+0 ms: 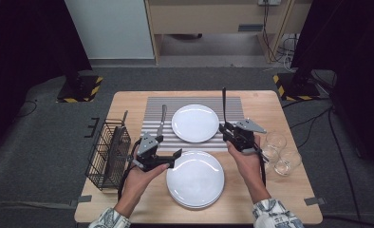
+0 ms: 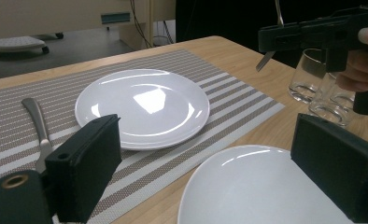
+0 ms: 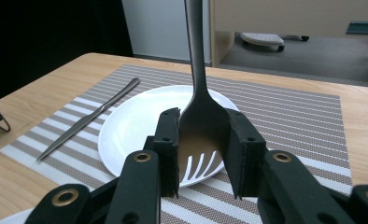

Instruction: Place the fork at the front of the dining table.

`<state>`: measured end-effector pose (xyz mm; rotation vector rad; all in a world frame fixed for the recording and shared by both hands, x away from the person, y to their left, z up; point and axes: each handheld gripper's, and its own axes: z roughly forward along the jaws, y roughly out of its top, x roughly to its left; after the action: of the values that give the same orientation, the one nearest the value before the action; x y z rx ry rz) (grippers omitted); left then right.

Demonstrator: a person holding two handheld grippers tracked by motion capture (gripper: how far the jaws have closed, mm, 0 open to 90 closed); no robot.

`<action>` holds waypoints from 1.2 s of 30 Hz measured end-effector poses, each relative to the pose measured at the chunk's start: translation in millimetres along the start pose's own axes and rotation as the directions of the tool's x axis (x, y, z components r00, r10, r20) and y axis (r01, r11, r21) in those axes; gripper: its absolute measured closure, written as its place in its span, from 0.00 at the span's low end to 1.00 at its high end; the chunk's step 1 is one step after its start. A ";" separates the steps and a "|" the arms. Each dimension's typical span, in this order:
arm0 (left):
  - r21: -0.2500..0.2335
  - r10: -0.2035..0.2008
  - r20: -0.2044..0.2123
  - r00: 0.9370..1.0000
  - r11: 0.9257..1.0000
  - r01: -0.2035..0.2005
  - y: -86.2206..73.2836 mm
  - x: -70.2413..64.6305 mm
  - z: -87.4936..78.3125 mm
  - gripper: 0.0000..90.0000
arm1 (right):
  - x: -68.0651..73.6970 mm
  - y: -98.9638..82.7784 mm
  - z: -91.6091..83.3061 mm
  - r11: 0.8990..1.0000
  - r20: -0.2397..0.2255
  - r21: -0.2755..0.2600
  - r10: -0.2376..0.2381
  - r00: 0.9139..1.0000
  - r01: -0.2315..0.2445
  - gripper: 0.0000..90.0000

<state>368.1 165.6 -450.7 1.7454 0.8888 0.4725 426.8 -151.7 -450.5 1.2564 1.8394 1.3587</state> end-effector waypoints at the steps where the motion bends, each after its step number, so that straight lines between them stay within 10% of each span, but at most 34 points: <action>1: 0.003 0.000 -0.004 1.000 1.000 0.000 -0.9 1.0 0.2 0.08 | -1.3 0.5 0.7 1.000 0.004 0.001 0.003 1.000 -0.003 0.76; 36: 0.038 -0.032 -0.047 0.998 0.999 0.034 -16.6 23.2 3.1 0.08 | -37.7 18.5 30.5 0.997 0.142 0.065 0.041 0.989 -0.051 0.76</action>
<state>379.6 183.7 -469.8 1.7586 0.9640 0.4787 475.1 -171.0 -448.3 1.4006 1.7830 1.2065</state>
